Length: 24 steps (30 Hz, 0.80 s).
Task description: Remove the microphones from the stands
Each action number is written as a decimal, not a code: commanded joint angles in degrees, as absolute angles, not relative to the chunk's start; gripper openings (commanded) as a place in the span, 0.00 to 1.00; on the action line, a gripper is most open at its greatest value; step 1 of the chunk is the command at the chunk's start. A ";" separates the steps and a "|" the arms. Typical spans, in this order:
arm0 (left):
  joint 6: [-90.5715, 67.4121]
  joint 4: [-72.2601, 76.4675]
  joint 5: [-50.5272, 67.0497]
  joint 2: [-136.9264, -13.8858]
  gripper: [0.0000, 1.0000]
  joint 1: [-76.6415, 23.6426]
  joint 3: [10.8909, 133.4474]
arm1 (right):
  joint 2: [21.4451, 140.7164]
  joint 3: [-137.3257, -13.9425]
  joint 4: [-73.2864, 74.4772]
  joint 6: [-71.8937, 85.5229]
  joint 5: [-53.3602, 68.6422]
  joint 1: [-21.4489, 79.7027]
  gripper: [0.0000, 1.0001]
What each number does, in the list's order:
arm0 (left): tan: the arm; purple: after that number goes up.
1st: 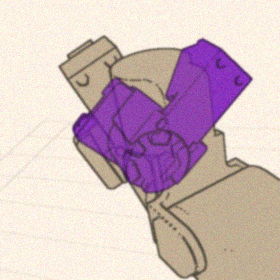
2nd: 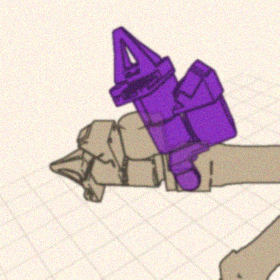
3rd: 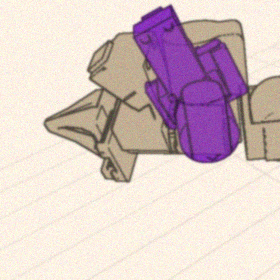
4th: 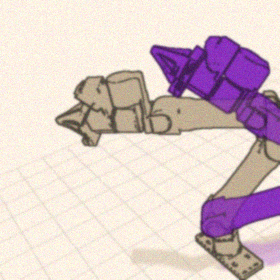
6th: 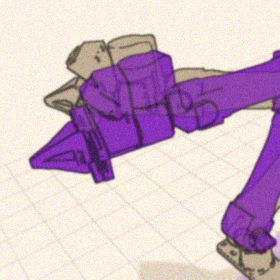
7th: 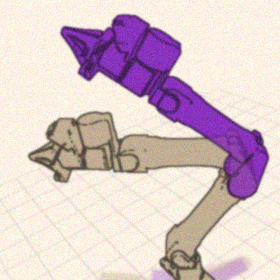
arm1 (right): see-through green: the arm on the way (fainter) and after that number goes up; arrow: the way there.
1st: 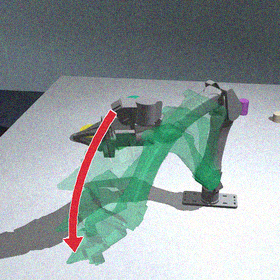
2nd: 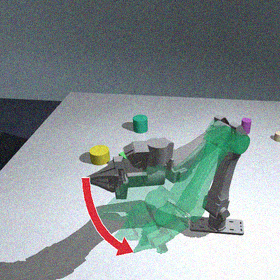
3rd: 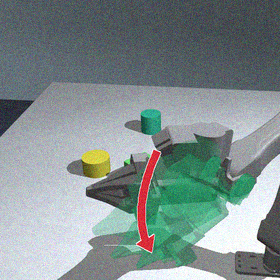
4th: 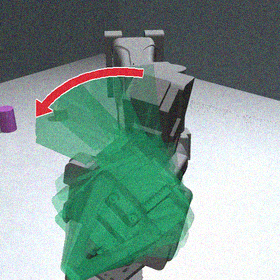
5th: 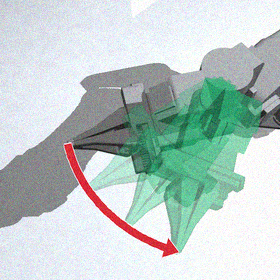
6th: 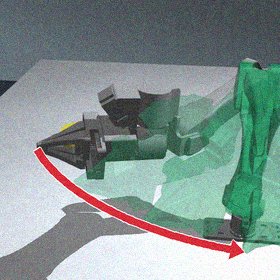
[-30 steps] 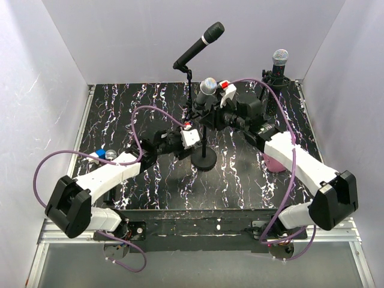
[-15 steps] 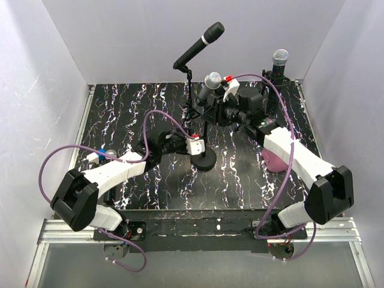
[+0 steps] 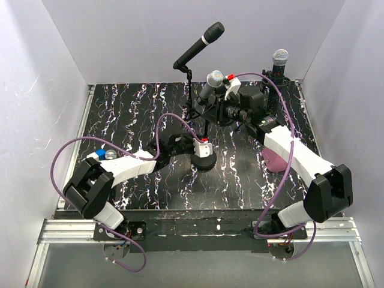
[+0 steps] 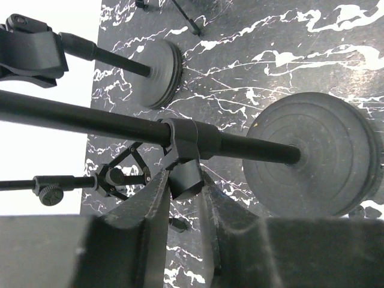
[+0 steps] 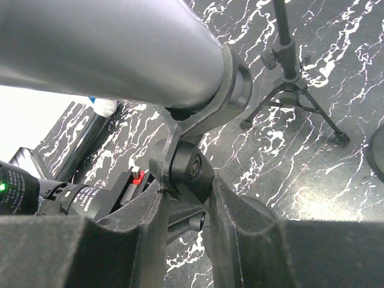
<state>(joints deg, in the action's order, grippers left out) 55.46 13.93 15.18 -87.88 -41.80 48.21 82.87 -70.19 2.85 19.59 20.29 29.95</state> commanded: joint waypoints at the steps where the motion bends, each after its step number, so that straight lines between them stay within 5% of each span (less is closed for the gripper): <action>1: 53.72 13.54 12.13 -89.56 0.10 -42.28 51.32 | 84.20 -69.79 10.81 24.87 24.26 30.32 0.01; 3: 48.89 12.22 10.64 -90.26 0.00 -42.28 53.08 | 84.02 -69.52 10.72 24.79 24.17 30.32 0.01; 10: 22.19 3.88 8.34 -88.25 0.00 -38.42 59.58 | 82.09 -69.00 10.63 22.68 23.73 30.23 0.01; 16: -10.59 -6.06 25.46 -90.70 0.00 -27.52 63.45 | 79.64 -66.63 8.53 16.27 25.14 30.85 0.01; 24: -33.27 -0.46 53.83 -99.65 0.00 -20.48 64.95 | 76.03 -62.58 4.67 9.59 22.51 34.62 0.01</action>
<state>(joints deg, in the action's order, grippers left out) -14.74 -6.20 41.15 -94.89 -25.80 61.36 78.91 -65.25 -0.60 13.93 21.02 32.71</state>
